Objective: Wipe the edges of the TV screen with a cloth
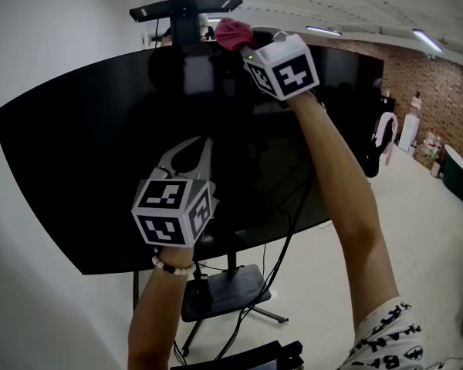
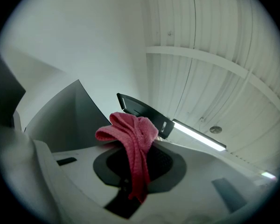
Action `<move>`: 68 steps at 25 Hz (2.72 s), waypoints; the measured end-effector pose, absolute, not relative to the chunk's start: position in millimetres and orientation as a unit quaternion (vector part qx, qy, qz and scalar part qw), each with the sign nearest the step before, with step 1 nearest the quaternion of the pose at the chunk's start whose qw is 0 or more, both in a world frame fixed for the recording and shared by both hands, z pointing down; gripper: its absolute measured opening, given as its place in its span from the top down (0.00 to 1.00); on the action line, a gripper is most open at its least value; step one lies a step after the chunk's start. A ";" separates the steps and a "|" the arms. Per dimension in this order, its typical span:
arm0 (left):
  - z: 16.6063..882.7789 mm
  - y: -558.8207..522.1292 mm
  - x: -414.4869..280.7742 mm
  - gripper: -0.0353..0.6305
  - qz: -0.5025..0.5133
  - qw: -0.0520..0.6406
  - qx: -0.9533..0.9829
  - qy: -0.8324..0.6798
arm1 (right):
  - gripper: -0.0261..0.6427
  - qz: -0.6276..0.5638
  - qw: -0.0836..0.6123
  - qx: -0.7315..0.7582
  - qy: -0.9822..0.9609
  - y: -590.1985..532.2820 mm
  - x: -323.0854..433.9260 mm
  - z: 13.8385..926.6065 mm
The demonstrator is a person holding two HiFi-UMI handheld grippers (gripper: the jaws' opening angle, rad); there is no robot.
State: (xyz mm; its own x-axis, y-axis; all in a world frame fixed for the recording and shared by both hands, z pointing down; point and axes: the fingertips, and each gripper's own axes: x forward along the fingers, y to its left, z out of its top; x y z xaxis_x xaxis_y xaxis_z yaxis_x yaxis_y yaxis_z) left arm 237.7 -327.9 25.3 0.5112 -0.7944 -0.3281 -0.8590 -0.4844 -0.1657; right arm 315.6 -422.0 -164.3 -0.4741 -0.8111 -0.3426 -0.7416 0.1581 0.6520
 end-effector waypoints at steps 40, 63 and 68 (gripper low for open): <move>52.7 -385.2 587.6 0.95 0.112 0.137 -0.874 0.453 | 0.85 -0.283 -0.043 0.621 -0.729 -499.0 825.7 -172.9; 149.3 -379.2 569.7 0.95 0.080 0.068 -0.875 0.472 | 0.85 -0.181 0.011 0.624 -0.760 -515.4 844.2 14.1; 186.2 -381.1 562.9 0.95 0.067 0.045 -0.875 0.477 | 0.85 -0.178 0.027 0.633 -0.753 -517.2 840.5 58.5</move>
State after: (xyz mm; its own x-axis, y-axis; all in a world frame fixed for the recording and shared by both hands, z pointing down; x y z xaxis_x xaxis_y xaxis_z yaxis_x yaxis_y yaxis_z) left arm 562.9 -381.1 186.2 0.5352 -0.8295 -0.1597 -0.8414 -0.5402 -0.0142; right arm 840.5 -517.2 58.5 -0.1965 -0.9630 -0.1844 -0.9438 0.1348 0.3017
